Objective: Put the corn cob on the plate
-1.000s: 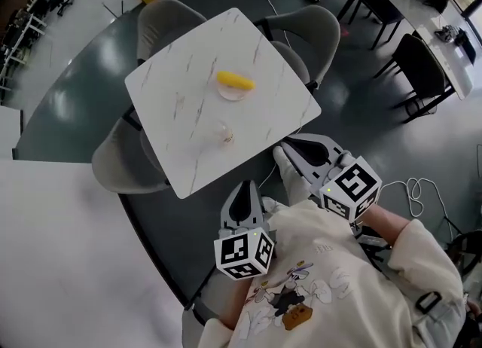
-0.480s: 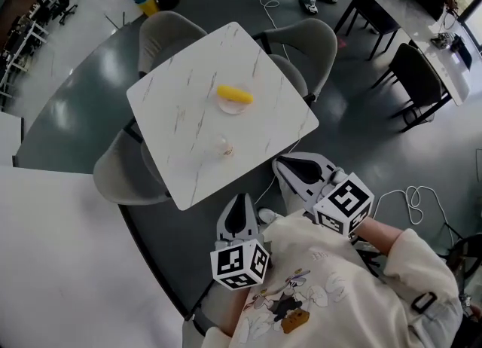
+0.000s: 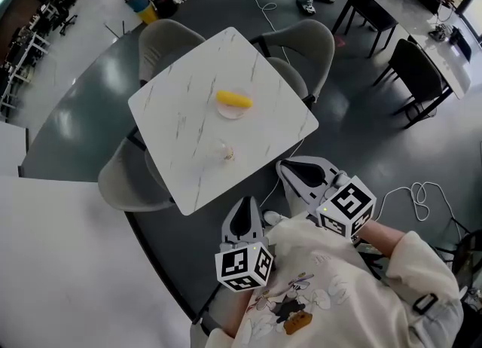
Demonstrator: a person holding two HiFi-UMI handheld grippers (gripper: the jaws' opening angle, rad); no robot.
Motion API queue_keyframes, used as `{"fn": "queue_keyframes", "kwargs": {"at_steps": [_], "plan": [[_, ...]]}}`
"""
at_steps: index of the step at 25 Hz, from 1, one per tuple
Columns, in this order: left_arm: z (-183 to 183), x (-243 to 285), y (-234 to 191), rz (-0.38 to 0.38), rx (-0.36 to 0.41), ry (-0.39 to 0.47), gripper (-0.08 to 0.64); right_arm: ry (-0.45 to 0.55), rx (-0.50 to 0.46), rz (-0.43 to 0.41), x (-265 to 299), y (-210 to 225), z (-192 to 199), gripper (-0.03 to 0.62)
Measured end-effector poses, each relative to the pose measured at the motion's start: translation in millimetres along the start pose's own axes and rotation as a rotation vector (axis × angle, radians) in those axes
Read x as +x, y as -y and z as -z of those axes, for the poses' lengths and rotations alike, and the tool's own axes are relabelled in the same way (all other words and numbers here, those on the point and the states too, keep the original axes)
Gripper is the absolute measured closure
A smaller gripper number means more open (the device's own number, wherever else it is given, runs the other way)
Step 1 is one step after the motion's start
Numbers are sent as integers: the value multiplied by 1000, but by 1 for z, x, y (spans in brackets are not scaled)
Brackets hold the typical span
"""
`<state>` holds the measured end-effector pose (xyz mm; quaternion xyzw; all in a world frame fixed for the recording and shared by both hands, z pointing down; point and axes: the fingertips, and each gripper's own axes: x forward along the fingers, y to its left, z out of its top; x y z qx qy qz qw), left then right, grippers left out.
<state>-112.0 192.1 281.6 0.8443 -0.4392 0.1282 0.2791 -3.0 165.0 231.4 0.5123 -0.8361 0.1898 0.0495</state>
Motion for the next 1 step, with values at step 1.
{"fn": "queue_keyframes", "kwargs": {"at_steps": [1], "plan": [[1, 1, 1, 0, 2, -1, 523, -2, 2, 1, -1, 1, 1, 586]]}}
